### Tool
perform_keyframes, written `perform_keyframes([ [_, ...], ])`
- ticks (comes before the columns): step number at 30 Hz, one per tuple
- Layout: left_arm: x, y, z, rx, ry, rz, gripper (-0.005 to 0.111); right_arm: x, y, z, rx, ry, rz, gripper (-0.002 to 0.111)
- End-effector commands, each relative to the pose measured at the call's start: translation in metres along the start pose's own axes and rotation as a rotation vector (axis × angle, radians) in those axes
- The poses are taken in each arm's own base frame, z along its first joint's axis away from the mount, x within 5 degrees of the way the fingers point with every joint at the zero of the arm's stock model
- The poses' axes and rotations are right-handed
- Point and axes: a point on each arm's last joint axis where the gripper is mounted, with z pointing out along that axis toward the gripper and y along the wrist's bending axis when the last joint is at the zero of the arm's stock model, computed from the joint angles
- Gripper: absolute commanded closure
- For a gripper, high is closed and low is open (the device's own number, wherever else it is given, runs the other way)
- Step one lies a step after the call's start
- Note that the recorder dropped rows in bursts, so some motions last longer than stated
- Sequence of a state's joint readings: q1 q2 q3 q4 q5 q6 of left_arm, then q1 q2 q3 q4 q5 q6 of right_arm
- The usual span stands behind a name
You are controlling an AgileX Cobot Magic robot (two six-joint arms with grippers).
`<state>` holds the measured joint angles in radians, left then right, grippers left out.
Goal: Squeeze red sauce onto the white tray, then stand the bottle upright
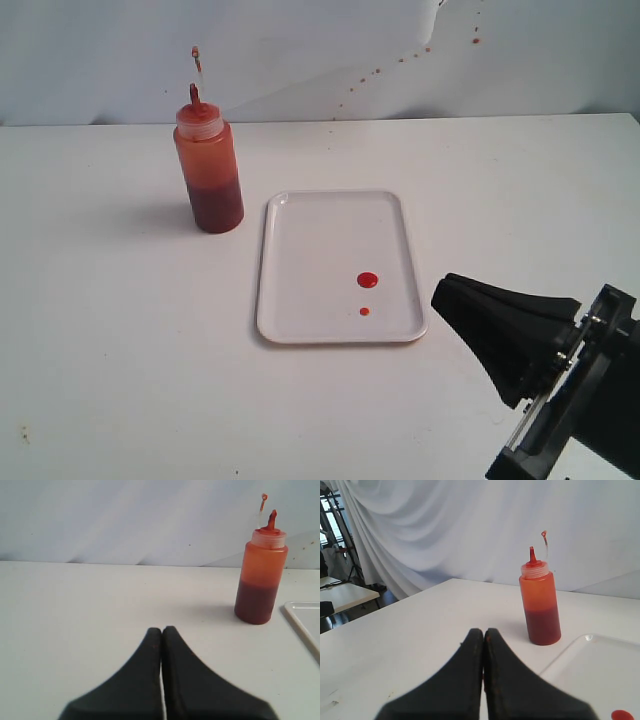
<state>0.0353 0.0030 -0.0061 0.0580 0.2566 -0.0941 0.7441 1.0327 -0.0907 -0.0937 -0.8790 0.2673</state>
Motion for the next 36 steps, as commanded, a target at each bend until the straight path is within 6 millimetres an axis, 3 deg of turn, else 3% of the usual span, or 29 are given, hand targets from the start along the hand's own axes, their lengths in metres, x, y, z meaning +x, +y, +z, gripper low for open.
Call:
perform_keyframes([
  [1,0.002,0.0,0.0,0.0,0.006,-0.019,0.107,-0.002,0.001,0.0,-0.005,-0.015,-0.001,0.108],
  [5,-0.003,-0.002,0.0,0.024,-0.054,-0.151,0.107,-0.002,0.001,0.0,-0.005,-0.015,-0.001,0.108],
  [13,-0.008,-0.002,0.0,0.029,-0.101,-0.147,0.107,-0.002,0.001,0.0,-0.005,-0.015,-0.001,0.108],
  [21,0.007,0.002,0.0,-0.025,0.062,-0.015,0.107,-0.002,0.001,0.0,-0.005,-0.015,-0.001,0.108],
  [36,0.007,0.003,0.0,-0.008,0.056,0.109,0.107,-0.002,0.001,0.0,-0.005,-0.015,-0.001,0.108],
])
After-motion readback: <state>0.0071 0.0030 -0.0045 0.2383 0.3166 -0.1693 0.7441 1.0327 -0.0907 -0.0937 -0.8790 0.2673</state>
